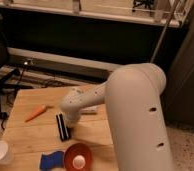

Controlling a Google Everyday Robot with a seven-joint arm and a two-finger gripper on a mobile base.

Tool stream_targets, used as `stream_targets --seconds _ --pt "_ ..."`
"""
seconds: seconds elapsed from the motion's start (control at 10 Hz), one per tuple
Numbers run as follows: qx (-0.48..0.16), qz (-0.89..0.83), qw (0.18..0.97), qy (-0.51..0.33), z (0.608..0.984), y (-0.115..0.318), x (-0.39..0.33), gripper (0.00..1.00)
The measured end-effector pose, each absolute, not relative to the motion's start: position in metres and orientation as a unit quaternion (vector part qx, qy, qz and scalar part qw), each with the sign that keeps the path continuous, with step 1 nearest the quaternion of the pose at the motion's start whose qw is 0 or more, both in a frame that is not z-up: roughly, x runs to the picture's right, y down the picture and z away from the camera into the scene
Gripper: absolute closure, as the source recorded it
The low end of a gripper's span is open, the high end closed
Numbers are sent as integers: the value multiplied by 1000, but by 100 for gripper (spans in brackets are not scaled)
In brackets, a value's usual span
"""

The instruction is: Push the eraser across the table

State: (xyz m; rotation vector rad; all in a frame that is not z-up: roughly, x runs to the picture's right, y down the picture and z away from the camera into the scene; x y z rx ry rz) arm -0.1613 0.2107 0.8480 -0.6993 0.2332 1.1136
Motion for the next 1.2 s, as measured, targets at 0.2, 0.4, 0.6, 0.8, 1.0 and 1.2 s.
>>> stream_targets --seconds 0.2,0.4,0.6,0.8,1.0,1.2 --pt "-338 493 795 102 843 220 -194 100" --pt "-353 469 804 93 837 227 -232 100" --pt "-367 446 812 85 831 236 -268 100" --pt "-382 419 820 79 822 250 -300 100" --pt "-402 377 831 69 803 275 -339 100" --pt "-411 344 842 63 792 291 -362 99"
